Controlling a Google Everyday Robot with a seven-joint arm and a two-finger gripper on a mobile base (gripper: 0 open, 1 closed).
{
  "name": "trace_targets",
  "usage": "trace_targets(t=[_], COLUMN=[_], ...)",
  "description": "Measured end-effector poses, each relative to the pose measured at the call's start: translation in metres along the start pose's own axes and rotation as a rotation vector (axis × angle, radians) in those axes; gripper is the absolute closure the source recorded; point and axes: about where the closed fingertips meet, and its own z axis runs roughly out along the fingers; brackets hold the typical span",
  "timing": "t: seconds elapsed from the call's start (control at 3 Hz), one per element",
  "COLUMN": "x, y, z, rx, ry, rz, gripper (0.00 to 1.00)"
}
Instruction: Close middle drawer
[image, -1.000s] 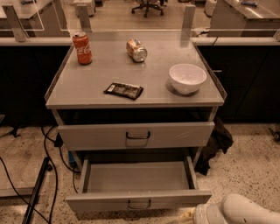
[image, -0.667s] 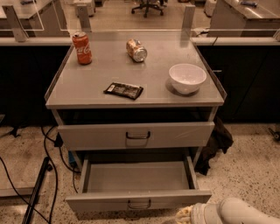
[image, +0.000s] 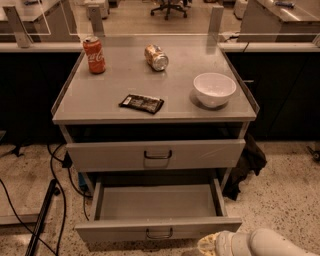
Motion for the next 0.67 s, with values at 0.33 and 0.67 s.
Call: trace_targets(t=[0.33, 0.67], x=[-0.0046, -0.0080], y=[-0.0015, -0.0061], z=[0.0053, 0.0092], rx=[0.036, 0.073], ry=[-0.023, -0.038], rz=[-0.055, -0.101], gripper=[1.00, 1.00])
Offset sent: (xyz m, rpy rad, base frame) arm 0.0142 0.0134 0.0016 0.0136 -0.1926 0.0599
